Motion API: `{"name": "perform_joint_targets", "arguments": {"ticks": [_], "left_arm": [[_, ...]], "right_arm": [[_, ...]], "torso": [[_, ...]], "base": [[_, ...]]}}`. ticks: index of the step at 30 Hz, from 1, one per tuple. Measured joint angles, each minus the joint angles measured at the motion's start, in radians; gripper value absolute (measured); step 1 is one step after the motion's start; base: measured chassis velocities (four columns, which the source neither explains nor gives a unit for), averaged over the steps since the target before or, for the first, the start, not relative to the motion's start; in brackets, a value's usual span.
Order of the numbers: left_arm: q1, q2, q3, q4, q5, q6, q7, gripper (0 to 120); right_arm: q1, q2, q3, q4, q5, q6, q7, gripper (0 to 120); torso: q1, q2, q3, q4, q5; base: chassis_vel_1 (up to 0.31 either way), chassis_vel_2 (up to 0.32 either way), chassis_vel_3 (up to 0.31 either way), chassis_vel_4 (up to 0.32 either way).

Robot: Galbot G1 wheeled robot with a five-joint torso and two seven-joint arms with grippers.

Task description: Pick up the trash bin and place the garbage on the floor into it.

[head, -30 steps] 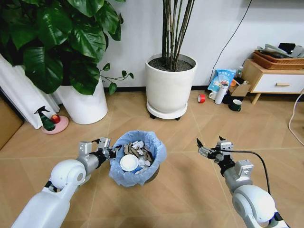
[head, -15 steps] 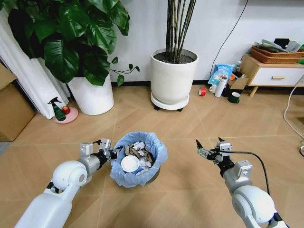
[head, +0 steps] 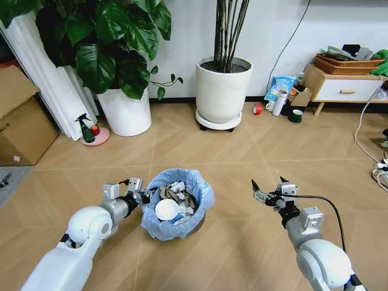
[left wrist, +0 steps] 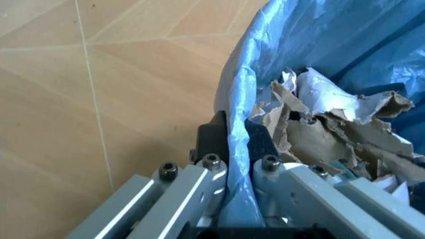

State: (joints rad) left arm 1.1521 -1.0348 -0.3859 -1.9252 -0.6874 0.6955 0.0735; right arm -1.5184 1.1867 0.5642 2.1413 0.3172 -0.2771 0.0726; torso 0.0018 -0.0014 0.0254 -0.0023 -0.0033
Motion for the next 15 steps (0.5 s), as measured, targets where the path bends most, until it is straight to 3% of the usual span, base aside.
{"name": "perform_joint_targets", "arguments": {"ticks": [15], "left_arm": [[0.009, -0.018, -0.023, 0.002, 0.014, -0.005, 0.008, 0]], "right_arm": [[-0.022, -0.047, 0.006, -0.006, 0.011, 0.001, 0.001, 100]], "torso": [[0.000, 0.000, 0.000, -0.0001, 0.0001]], "base": [[0.230, -0.128, -0.231, 0.120]]}}
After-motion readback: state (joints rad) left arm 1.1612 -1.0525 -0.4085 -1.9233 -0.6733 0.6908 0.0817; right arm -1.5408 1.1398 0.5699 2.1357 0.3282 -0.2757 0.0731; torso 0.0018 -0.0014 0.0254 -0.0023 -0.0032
